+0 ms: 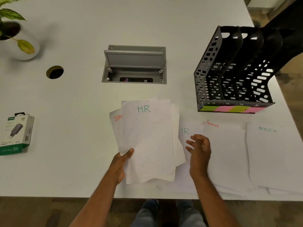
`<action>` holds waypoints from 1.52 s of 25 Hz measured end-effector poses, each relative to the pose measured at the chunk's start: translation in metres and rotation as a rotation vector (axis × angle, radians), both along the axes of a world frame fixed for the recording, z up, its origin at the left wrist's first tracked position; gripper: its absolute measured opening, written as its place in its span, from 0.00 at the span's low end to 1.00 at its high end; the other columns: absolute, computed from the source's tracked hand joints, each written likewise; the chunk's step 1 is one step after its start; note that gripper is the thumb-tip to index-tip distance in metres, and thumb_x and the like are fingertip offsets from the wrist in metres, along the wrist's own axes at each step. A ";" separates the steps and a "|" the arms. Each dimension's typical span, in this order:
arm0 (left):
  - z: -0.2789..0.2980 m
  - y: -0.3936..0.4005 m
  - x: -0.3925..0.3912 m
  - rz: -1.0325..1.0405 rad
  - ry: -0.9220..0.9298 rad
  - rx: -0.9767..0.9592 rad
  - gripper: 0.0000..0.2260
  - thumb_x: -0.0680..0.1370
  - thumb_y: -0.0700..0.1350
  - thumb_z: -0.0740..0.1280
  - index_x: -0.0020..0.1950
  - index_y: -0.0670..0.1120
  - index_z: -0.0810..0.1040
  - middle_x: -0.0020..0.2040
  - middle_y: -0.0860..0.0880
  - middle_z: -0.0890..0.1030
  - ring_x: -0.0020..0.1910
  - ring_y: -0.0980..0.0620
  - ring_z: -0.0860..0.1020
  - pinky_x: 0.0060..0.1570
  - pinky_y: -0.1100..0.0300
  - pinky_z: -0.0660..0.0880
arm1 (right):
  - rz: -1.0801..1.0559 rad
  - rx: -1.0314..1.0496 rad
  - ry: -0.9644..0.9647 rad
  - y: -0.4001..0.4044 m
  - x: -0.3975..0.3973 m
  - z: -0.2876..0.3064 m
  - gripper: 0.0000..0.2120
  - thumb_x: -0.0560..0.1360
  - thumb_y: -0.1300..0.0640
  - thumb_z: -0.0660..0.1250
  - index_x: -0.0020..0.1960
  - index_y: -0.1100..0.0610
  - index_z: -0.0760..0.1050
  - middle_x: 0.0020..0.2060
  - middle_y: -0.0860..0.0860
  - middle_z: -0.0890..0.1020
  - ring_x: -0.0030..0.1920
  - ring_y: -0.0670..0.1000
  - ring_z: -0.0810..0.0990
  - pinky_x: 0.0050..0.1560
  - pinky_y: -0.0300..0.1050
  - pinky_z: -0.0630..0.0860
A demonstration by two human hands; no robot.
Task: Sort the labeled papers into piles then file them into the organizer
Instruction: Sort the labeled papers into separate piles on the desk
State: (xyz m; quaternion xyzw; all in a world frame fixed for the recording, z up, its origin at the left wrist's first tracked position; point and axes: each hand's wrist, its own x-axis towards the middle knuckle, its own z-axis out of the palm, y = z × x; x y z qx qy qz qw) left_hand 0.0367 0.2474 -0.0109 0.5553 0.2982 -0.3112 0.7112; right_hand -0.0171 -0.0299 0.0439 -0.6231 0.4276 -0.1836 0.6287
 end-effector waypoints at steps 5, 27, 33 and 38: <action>-0.004 -0.018 -0.002 -0.045 0.018 -0.011 0.26 0.68 0.51 0.78 0.65 0.50 0.78 0.58 0.47 0.86 0.58 0.43 0.82 0.55 0.48 0.78 | 0.308 -0.238 0.131 0.001 -0.005 0.001 0.10 0.80 0.55 0.68 0.61 0.51 0.79 0.60 0.47 0.80 0.57 0.44 0.79 0.54 0.28 0.74; -0.002 -0.056 0.009 -0.093 -0.014 -0.054 0.25 0.71 0.45 0.75 0.68 0.46 0.78 0.60 0.45 0.84 0.60 0.44 0.82 0.65 0.45 0.74 | 0.151 -0.334 0.114 -0.067 -0.022 -0.006 0.05 0.85 0.52 0.58 0.55 0.49 0.72 0.48 0.38 0.79 0.49 0.31 0.77 0.46 0.21 0.70; -0.002 -0.028 0.018 -0.034 -0.002 -0.054 0.22 0.71 0.45 0.76 0.65 0.50 0.80 0.60 0.46 0.85 0.58 0.45 0.83 0.62 0.47 0.76 | 0.084 -0.354 0.202 -0.087 -0.035 -0.009 0.10 0.83 0.51 0.60 0.48 0.56 0.74 0.37 0.45 0.77 0.38 0.37 0.76 0.40 0.34 0.70; -0.003 -0.025 0.011 -0.061 0.037 -0.082 0.23 0.73 0.46 0.75 0.67 0.48 0.77 0.61 0.44 0.84 0.61 0.42 0.81 0.62 0.43 0.76 | 0.156 -0.348 0.160 -0.045 -0.033 -0.001 0.06 0.82 0.51 0.63 0.46 0.47 0.75 0.39 0.41 0.80 0.43 0.38 0.79 0.44 0.30 0.73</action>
